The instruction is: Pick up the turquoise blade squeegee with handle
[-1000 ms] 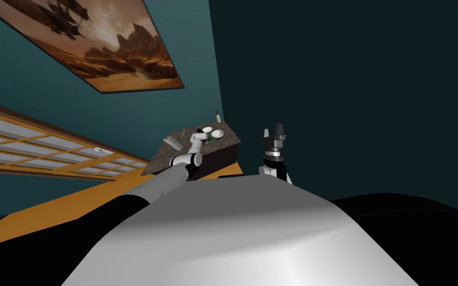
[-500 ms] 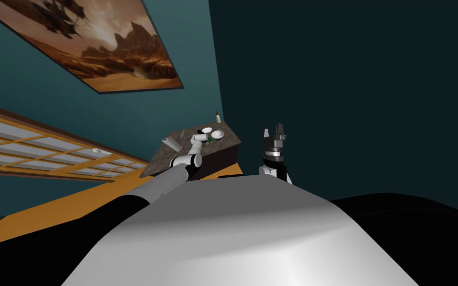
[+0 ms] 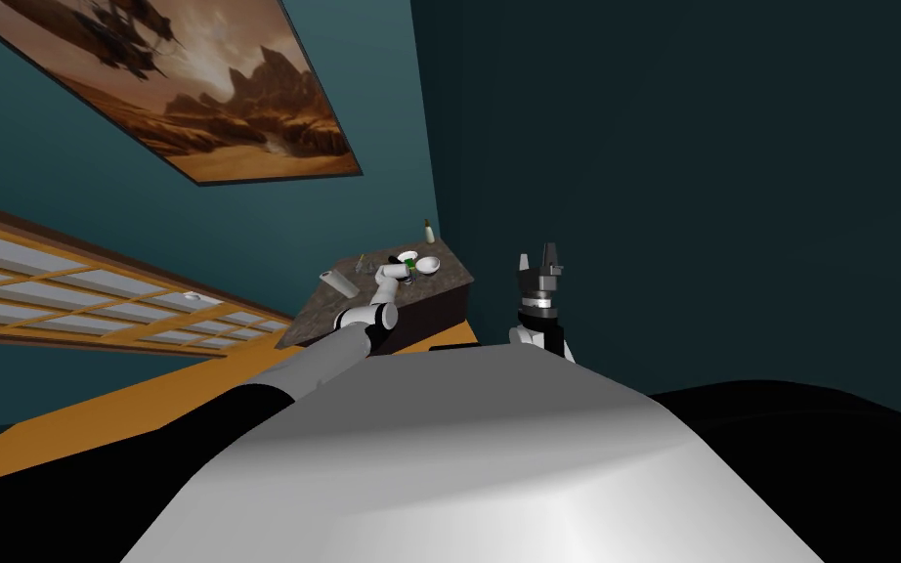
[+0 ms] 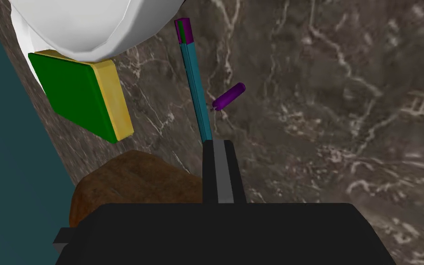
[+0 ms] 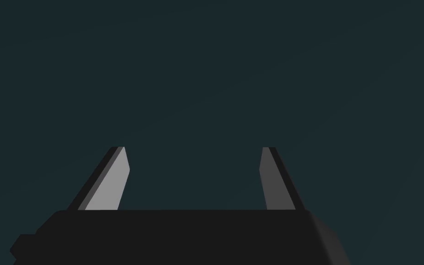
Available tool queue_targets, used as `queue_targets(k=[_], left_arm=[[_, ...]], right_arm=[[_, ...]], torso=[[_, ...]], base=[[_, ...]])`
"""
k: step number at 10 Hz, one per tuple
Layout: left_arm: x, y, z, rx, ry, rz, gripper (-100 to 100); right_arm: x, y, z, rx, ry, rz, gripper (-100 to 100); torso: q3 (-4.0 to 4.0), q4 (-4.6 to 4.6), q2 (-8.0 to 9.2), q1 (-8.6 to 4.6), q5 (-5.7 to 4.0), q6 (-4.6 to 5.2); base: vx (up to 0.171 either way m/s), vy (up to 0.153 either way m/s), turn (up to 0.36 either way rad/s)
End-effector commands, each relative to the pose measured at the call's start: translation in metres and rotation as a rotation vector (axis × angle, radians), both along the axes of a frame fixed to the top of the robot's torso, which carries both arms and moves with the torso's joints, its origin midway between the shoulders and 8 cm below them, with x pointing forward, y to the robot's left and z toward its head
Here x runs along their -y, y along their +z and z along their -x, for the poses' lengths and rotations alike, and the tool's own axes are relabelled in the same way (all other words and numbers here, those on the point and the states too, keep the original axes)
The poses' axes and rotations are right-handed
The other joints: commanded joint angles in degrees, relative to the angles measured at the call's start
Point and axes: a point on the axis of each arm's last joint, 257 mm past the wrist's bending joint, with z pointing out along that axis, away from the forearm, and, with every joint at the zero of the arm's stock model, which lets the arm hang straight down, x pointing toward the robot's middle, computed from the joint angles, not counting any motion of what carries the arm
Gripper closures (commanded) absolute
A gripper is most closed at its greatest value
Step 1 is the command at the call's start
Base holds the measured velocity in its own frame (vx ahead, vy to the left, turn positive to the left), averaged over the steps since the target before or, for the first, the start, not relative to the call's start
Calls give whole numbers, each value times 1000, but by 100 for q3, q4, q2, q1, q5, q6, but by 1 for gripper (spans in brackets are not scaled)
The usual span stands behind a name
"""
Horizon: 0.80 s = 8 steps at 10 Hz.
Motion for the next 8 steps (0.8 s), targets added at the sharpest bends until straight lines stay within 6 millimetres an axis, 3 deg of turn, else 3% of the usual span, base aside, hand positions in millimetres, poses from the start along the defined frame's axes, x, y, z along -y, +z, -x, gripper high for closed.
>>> queue_targets(k=[1,3,8], left_arm=[[-9,18,-7,8,13,3,-100],[-19,19,-3,-22,27,10,-100],[-44,14,19,-133,63,40,-100]], right_arm=[[0,0,0,0,0,0,0],[0,0,0,0,0,0,0],[0,0,0,0,0,0,0]], torso=[[0,0,0,0,0,0],[1,1,0,41,9,0],[-7,-3,-12,9,2,0]], base=[[-10,76,-80],[13,103,-111],[26,31,-105]])
